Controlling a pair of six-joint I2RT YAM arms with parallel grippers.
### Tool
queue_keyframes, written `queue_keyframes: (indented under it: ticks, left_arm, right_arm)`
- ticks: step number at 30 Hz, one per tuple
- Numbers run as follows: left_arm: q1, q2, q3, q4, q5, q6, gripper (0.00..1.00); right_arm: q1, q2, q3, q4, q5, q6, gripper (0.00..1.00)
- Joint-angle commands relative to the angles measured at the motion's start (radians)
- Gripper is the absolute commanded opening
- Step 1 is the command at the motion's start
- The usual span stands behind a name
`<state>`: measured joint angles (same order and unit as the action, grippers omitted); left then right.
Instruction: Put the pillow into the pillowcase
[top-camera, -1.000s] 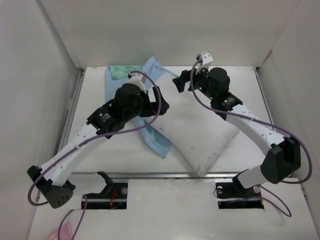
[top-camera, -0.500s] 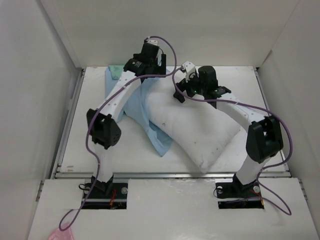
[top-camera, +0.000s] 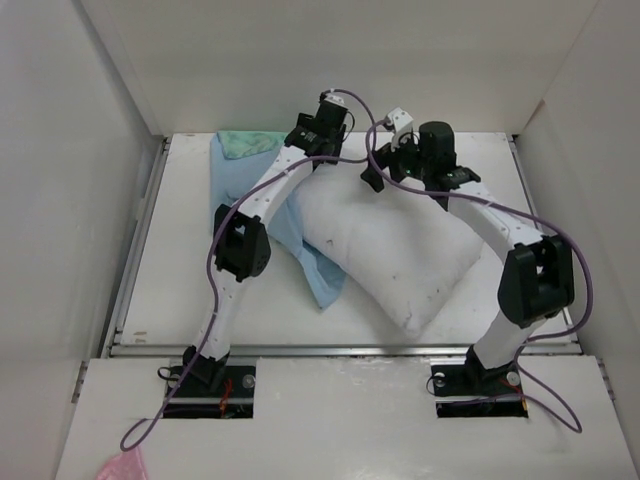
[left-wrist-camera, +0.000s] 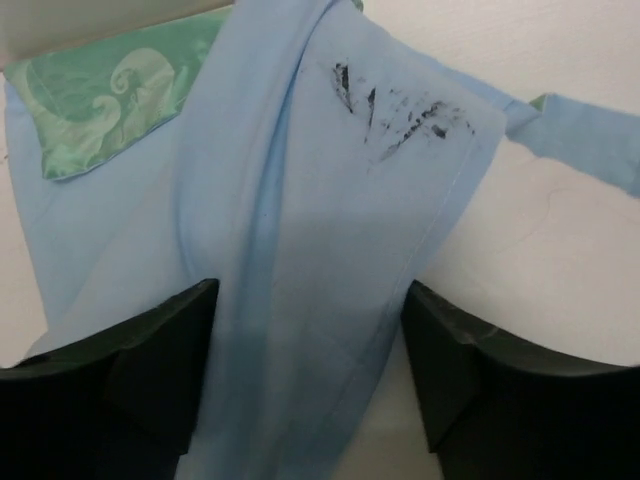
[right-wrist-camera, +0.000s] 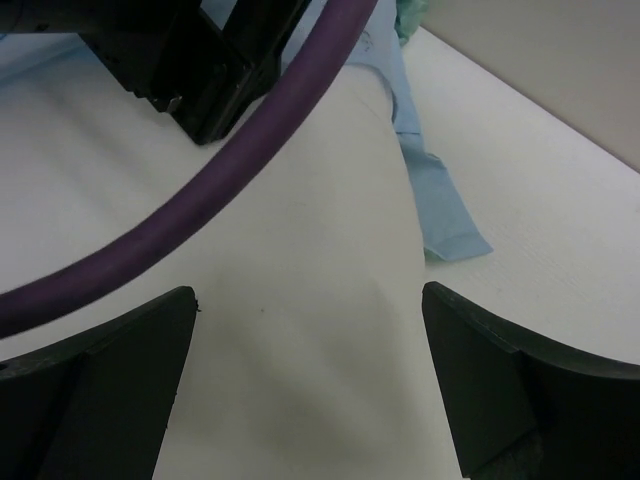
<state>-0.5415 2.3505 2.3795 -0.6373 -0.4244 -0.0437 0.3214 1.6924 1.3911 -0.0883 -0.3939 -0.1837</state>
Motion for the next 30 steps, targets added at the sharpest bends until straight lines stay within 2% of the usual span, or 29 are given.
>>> queue_keyframes:
  ticks: [1, 3, 4, 6, 7, 8, 10, 12, 14, 15, 17, 21, 26, 29, 30]
  left_arm:
    - [0.015, -0.002, 0.017, 0.077, -0.043, 0.004, 0.64]
    - [0.015, -0.002, 0.006, 0.102, -0.021, 0.017, 0.54]
    - [0.015, -0.002, 0.006, 0.125, -0.020, 0.018, 0.43]
    - [0.015, 0.013, 0.006, 0.134, -0.042, 0.040, 0.32]
    - [0.015, 0.032, 0.006, 0.134, -0.056, 0.041, 0.26]
    - [0.015, 0.032, 0.006, 0.134, -0.056, 0.041, 0.13]
    - [0.024, 0.059, 0.006, 0.134, -0.065, 0.050, 0.00]
    - [0.025, 0.059, 0.030, 0.122, -0.077, 0.041, 0.00]
    - [0.025, 0.035, 0.052, 0.122, -0.042, 0.016, 0.00]
    - [0.025, 0.014, 0.052, 0.143, 0.001, 0.016, 0.00]
    - [0.015, -0.055, 0.041, 0.175, 0.029, 0.016, 0.00]
    - [-0.026, -0.153, 0.041, 0.223, 0.067, 0.016, 0.00]
    - [-0.075, -0.229, 0.041, 0.223, 0.079, 0.007, 0.00]
    - [-0.129, -0.263, 0.041, 0.179, 0.091, 0.007, 0.00]
    - [-0.146, -0.276, 0.015, 0.179, 0.116, 0.007, 0.00]
  right_arm:
    - [-0.008, 0.012, 0.052, 0.053, -0.036, -0.003, 1.00]
    - [-0.008, 0.100, 0.112, 0.018, -0.069, -0.003, 1.00]
    - [-0.008, 0.136, 0.185, -0.002, -0.107, 0.006, 1.00]
    - [-0.008, 0.220, 0.241, -0.068, -0.140, 0.006, 1.00]
    - [-0.008, 0.236, 0.241, -0.068, -0.163, 0.006, 1.00]
    - [-0.008, 0.245, 0.241, -0.068, -0.177, 0.006, 1.00]
    - [-0.008, 0.265, 0.220, -0.048, -0.209, 0.006, 1.00]
    - [-0.008, 0.300, 0.220, -0.071, -0.256, 0.006, 1.00]
    - [-0.008, 0.311, 0.229, -0.080, -0.322, 0.006, 0.84]
    - [-0.008, 0.322, 0.229, -0.080, -0.359, -0.003, 0.49]
    - [-0.008, 0.308, 0.220, -0.039, -0.439, -0.003, 0.00]
    - [0.053, 0.147, 0.111, 0.120, -0.459, 0.001, 0.00]
    - [0.136, -0.109, -0.127, 0.382, -0.462, -0.008, 0.00]
    - [0.165, -0.134, -0.184, 0.470, -0.419, 0.029, 0.00]
    - [0.165, -0.134, -0.193, 0.549, -0.386, 0.096, 0.00]
